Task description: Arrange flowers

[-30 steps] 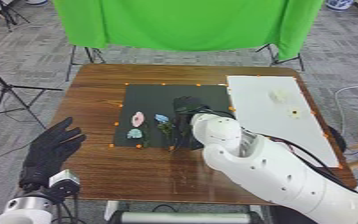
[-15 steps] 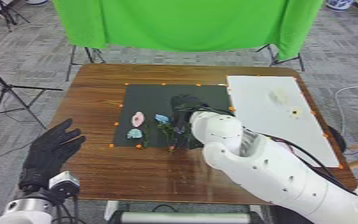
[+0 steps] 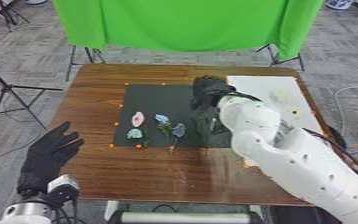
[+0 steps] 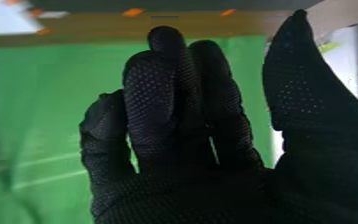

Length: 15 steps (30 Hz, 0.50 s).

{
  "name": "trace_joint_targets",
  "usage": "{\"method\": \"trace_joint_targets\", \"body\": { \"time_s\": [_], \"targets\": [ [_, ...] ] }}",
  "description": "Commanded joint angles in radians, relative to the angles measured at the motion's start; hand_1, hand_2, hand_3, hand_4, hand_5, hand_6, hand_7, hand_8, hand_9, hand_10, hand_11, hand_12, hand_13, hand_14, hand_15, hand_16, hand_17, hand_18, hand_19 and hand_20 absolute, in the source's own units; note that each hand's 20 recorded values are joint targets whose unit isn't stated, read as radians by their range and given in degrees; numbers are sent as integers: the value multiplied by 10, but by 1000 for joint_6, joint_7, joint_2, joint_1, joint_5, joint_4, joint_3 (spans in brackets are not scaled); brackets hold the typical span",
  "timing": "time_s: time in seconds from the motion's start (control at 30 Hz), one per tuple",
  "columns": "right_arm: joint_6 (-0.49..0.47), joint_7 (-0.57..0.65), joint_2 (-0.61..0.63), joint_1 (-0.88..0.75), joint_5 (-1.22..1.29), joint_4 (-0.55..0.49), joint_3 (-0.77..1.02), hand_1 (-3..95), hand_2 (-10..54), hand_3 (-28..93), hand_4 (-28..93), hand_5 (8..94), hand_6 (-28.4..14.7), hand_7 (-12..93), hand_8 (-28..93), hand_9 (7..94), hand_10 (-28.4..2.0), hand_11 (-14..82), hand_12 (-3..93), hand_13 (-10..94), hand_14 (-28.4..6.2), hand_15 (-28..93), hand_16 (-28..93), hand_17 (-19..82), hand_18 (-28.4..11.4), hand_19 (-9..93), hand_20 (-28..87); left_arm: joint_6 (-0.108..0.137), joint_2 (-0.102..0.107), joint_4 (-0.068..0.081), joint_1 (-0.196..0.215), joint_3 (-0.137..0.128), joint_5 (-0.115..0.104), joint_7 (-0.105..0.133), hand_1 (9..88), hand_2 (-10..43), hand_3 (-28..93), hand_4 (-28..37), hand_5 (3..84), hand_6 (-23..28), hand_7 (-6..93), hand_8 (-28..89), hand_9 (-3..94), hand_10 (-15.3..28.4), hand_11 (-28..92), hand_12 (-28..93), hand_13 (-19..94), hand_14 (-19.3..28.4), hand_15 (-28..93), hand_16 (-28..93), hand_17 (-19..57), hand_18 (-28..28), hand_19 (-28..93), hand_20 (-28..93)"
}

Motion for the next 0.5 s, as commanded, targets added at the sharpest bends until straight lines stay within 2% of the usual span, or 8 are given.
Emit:
{"method": "trace_joint_targets", "body": {
  "time_s": [0.03, 0.2, 0.5],
  "targets": [
    [72, 83, 218, 39, 51, 66, 40, 316, -95, 917, -283, 554, -41, 203, -151, 602, -170, 356, 143, 564, -134, 839, 101, 221, -233, 920, 474, 17, 5, -8, 23, 7, -8, 8, 257, 94, 805, -206, 368, 105, 150, -106, 349, 208, 310, 84, 257, 267, 510, -109, -77, 229, 639, -85],
    [131, 139, 303, 76, 101, 114, 0, 313, -95, 919, -283, 535, -45, 203, -152, 578, -173, 308, 134, 567, -134, 839, 97, 223, -234, 922, 471, 16, 8, -8, 19, 9, -8, 7, 257, 94, 805, -206, 368, 106, 150, -106, 349, 209, 310, 84, 258, 267, 511, -109, -77, 230, 639, -86],
    [170, 222, 389, 119, 155, 183, -80, 309, -95, 922, -283, 502, -49, 190, -146, 540, -175, 255, 132, 582, -121, 849, 83, 230, -236, 927, 465, 6, 6, -5, 13, 13, -3, -3, 258, 95, 804, -206, 368, 105, 150, -106, 349, 209, 310, 84, 258, 266, 511, -110, -77, 230, 639, -86]
  ]
}}
